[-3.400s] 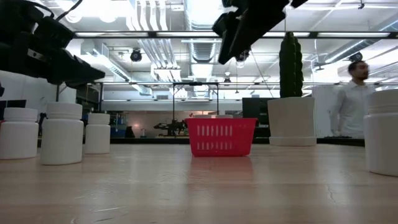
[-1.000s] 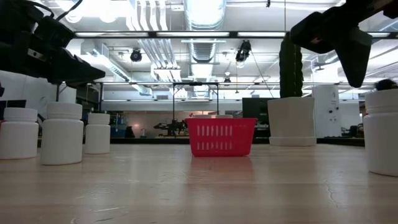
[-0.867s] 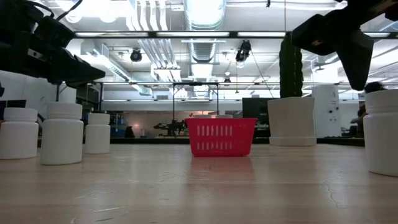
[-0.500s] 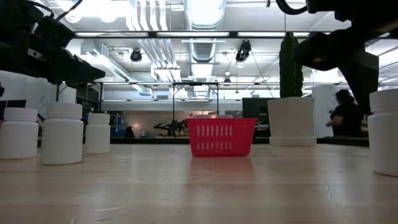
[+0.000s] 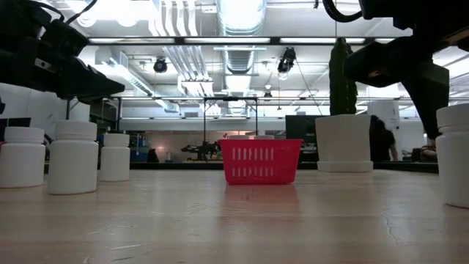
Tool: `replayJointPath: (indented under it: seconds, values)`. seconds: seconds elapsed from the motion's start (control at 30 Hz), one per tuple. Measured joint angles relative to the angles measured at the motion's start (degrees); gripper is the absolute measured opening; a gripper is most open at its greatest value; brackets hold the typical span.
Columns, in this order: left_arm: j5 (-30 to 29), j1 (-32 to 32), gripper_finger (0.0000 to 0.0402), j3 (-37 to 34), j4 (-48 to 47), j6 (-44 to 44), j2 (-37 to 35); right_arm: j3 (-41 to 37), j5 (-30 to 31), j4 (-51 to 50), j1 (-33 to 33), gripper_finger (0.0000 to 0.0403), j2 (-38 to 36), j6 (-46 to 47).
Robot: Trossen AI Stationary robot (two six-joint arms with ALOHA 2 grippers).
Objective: Pick and place pill bottles into a basket
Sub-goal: Put the white pill bottle into the red bin
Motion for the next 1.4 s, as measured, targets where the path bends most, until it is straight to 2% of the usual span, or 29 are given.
replayJointPath:
  seconds: [0.4,0.77,1.13,1.4]
  values:
    - [0.0,0.0,0.0002,0.0,0.0,0.0,0.0,2.8,-0.1,-2.4,-2.6,0.0148,-0.2,-8.5]
    - [0.0,0.0,0.0002,0.0,0.0,0.0,1.0,8.6,0.4,-6.7,-12.6,0.0148,-0.4,-20.7]
    - [-0.2,0.0,0.0002,0.0,0.3,0.0,2.2,17.5,0.6,-9.4,-20.6,0.0148,-0.5,-30.0]
    - [-0.2,0.0,0.0002,0.0,1.1,0.0,2.2,17.5,3.6,-8.9,-25.6,0.0148,-0.5,-32.6]
